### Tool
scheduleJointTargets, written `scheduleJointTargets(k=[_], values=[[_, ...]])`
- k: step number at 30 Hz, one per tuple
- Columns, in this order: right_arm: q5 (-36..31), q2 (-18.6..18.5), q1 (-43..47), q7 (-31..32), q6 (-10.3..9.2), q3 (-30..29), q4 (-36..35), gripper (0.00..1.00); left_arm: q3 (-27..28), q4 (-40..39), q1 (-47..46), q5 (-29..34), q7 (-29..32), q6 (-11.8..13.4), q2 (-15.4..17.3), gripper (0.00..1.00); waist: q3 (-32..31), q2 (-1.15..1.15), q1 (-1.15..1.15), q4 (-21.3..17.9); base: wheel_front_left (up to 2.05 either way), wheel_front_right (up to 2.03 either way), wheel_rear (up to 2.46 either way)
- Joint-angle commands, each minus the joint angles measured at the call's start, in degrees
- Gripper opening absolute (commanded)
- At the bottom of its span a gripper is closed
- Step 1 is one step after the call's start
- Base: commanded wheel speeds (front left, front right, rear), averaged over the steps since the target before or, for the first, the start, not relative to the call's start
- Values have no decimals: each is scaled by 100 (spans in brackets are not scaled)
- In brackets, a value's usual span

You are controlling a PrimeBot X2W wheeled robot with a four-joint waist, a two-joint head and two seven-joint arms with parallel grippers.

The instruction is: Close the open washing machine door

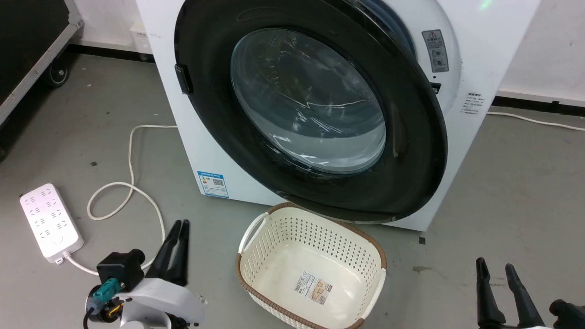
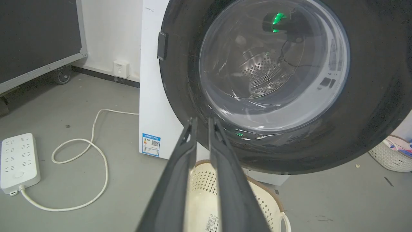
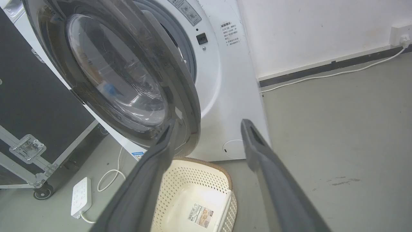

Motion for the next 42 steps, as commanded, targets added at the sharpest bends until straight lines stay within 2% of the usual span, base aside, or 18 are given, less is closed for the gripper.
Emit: scheduleJointTargets(k=[1,2,3,7,10,13,17,18,20,28,30,35,42], values=[[-82,-1,71,-26,6,4,12,86,36,22,74,68,-25,9,-37,100,-1,0,0,13,0,0,0],[-180,-1,73,-26,6,0,17,25,48,31,79,111,-25,17,-59,100,2,0,0,22,0,0,0],[-297,-1,62,-26,6,-9,12,0,60,32,78,148,-25,17,-84,100,10,0,0,30,0,0,0],[-981,-1,-152,-26,6,-102,-149,0,89,49,67,321,-25,31,-138,100,46,0,0,55,0,0,0],[-1477,-1,-538,64,6,163,-84,0,180,8,59,423,-25,105,-196,100,106,0,0,46,0,0,0],[-1860,-1,-1132,452,6,499,162,0,228,-45,23,514,-25,134,-279,100,190,0,0,89,0,0,0],[-2269,-1,-1933,765,6,563,677,0,283,-113,-70,608,-25,146,-405,100,356,0,0,208,0,0,0],[-2475,-1,-2417,815,6,386,1161,0,307,-124,-156,660,-25,108,-486,100,474,0,0,340,0,0,0],[-2519,-1,-2672,850,6,225,1476,0,344,-138,-214,691,-25,91,-547,100,552,0,0,429,0,0,0],[-2763,-1,-3510,705,6,-624,2211,0,429,-104,-351,816,-25,-51,-714,100,820,0,0,695,0,0,0],[-3133,-1,-4066,692,6,-1312,2408,0,475,-115,-496,880,-25,-153,-828,100,1082,0,0,855,0,0,0],[-3525,-2,-4664,687,6,-1930,2457,0,544,-199,-632,967,-25,-222,-930,100,1413,0,0,1017,0,0,0],[-3846,-2,-5360,611,6,-2497,2487,0,650,-254,-756,1095,-25,-299,-1022,100,1775,0,0,1131,0,0,0]])
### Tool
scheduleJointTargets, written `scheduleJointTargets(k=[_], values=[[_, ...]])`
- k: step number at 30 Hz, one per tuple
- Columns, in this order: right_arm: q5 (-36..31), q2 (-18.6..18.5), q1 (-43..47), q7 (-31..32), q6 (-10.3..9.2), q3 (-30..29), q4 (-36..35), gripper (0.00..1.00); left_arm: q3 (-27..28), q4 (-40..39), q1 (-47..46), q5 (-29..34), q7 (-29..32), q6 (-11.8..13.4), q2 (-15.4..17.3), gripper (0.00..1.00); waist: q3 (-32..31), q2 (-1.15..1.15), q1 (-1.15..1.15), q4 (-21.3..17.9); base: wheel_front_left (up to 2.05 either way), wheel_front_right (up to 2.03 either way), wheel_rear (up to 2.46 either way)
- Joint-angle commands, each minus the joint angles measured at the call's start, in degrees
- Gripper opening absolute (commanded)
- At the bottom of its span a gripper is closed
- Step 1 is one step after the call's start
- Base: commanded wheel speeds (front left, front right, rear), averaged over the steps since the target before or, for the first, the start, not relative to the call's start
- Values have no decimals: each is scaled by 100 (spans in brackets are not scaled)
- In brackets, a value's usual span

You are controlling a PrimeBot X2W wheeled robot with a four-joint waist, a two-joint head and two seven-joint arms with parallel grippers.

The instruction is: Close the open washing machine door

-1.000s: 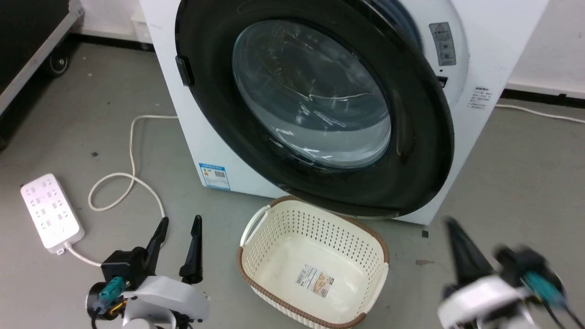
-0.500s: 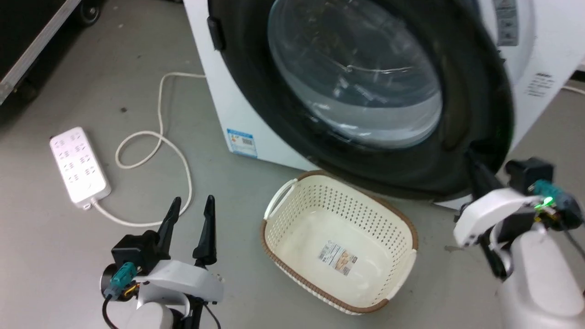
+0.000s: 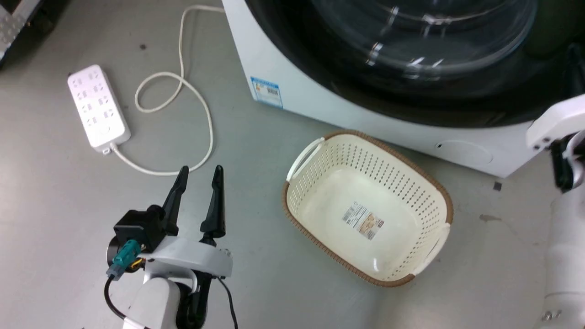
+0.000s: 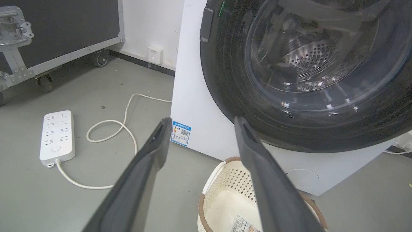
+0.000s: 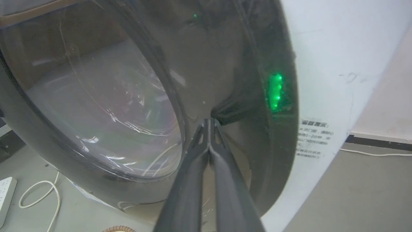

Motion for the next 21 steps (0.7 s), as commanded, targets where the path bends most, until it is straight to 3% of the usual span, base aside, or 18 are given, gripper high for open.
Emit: scheduleJointTargets(k=[1,5,11,13,14,21], values=[[-47,-25,-159,-54,-6,-90,-1,0,29,-31,-90,48,-25,-35,-24,100,114,0,-1,60,0,0,0],[-119,-25,-608,-285,-6,-543,31,0,100,-27,-184,176,-25,-128,-95,100,168,0,-1,7,0,0,0],[258,-25,-477,-584,-6,-383,43,0,265,-64,-113,326,-25,-158,-106,100,-200,0,-1,-293,0,0,0],[448,-25,-246,-645,-6,-163,-58,0,346,-72,-39,406,-25,-160,-83,100,-416,0,-1,-461,0,0,0],[674,-25,337,-678,-6,480,-282,0,453,-68,100,538,-25,-142,-17,100,-739,0,-1,-748,0,0,0],[1266,-25,2001,-688,-6,1599,-1065,0,625,-83,394,738,-25,-25,50,100,-1313,0,-1,-1352,0,0,0]])
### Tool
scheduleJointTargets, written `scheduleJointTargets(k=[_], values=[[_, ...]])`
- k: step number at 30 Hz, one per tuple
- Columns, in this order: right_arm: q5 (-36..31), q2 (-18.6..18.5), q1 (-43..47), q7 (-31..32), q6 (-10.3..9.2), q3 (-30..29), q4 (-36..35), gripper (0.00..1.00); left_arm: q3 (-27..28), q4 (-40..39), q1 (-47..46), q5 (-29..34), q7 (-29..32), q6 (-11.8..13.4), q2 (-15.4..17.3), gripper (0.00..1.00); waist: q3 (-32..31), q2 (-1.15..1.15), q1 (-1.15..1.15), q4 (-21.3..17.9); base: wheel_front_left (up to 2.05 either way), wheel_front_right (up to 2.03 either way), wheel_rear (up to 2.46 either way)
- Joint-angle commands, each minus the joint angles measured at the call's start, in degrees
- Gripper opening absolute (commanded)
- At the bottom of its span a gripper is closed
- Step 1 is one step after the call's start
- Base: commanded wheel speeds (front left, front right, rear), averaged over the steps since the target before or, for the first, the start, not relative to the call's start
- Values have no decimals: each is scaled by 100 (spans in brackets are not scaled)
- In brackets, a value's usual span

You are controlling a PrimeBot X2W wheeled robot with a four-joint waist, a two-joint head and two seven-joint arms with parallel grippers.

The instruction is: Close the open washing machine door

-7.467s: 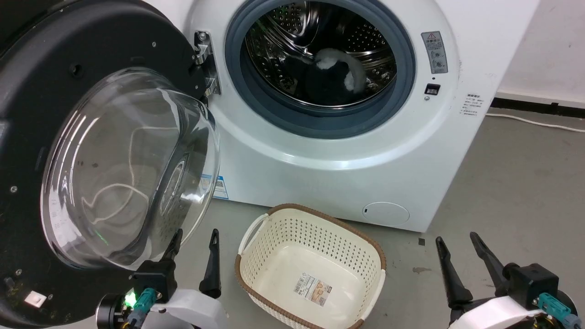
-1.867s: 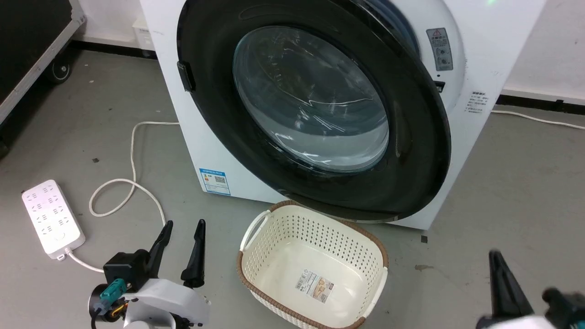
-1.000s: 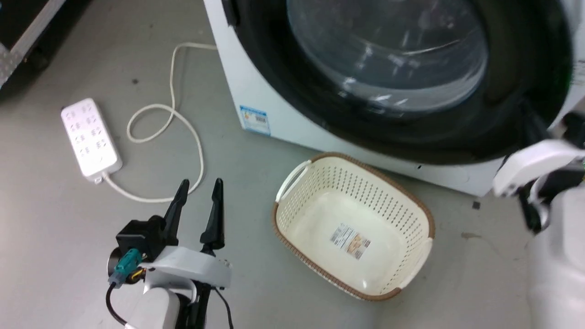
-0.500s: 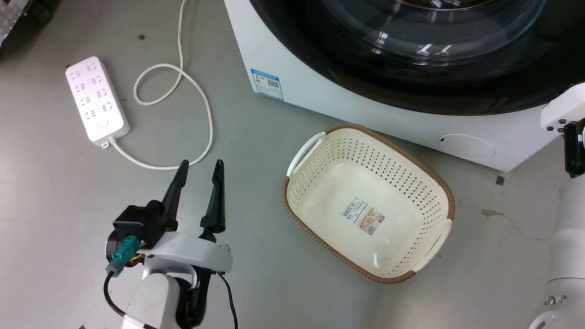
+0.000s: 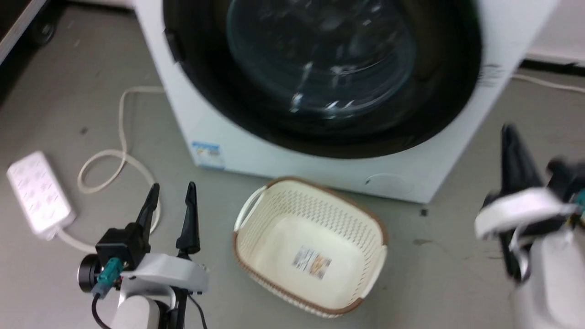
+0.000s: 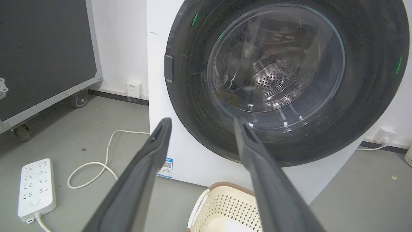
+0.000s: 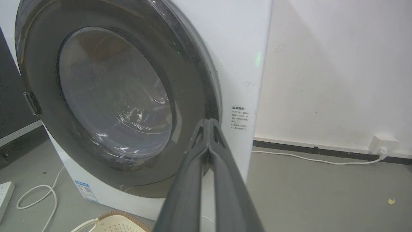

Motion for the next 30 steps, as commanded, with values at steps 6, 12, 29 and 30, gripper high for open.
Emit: scheduleJointTargets(k=[6,12,29,30], values=[[301,-16,1242,189,-4,469,-750,0,-64,130,187,76,-24,46,4,100,-588,0,2,-516,0,0,0],[587,-16,2042,547,-4,606,-1341,0,-195,332,191,116,107,52,16,100,-696,0,2,-490,0,0,0],[888,-16,2671,850,-4,810,-1875,100,-223,517,166,-55,209,187,22,100,-746,0,2,-417,0,0,0],[895,-16,2680,845,-4,816,-1875,100,-223,523,167,-66,208,193,20,100,-749,0,2,-415,0,0,0]])
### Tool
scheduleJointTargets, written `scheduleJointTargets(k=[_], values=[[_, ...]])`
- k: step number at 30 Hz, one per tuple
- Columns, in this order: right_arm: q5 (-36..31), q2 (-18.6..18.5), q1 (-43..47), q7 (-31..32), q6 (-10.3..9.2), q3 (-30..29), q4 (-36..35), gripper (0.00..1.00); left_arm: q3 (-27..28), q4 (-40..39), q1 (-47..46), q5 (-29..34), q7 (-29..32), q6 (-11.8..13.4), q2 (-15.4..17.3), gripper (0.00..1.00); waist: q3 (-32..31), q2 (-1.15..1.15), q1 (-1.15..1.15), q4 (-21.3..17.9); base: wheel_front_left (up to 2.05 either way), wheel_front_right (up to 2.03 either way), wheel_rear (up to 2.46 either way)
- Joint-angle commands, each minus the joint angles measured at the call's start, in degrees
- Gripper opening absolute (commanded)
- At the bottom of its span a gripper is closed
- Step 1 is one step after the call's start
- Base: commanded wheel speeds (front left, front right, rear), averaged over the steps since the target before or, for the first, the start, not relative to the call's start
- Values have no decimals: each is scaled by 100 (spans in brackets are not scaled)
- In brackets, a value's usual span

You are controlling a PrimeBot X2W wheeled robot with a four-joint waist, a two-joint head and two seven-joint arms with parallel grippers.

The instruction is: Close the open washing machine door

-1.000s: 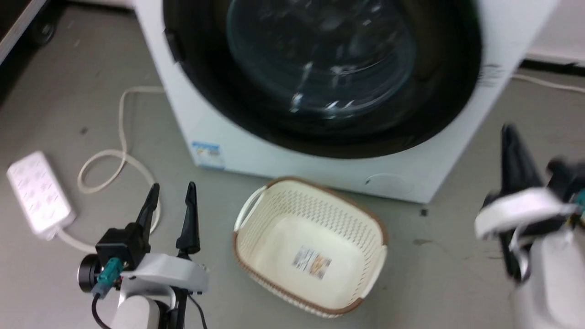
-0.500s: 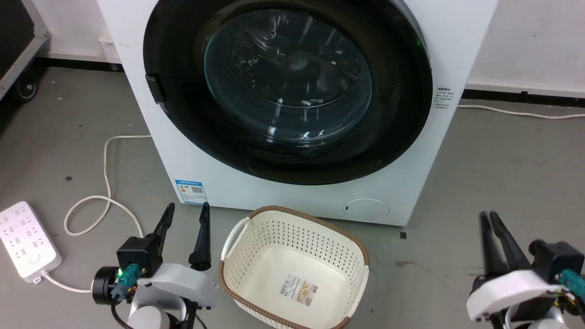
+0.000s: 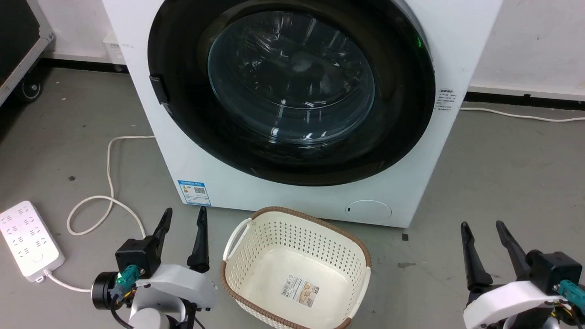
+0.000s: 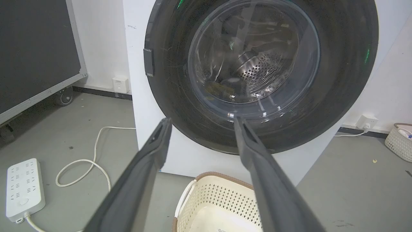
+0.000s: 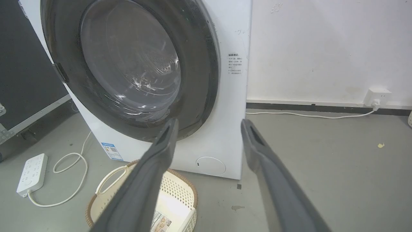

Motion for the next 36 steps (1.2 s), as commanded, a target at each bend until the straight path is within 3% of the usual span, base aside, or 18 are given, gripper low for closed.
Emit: scheduleJointTargets(k=[1,10,11,36], values=[[46,-10,92,-19,-4,25,-39,100,7,14,28,-26,-10,42,12,100,-3,0,0,4,0,0,0],[116,-10,100,-60,-4,74,-19,100,-36,40,5,-47,-7,100,25,100,1,0,0,26,0,0,0],[67,0,32,-17,0,71,-5,0,-40,28,0,-37,-1,88,9,0,1,0,0,26,0,0,0],[-85,-2,52,104,-1,137,-107,0,44,-281,175,203,212,96,-42,0,3,0,0,83,0,0,0]])
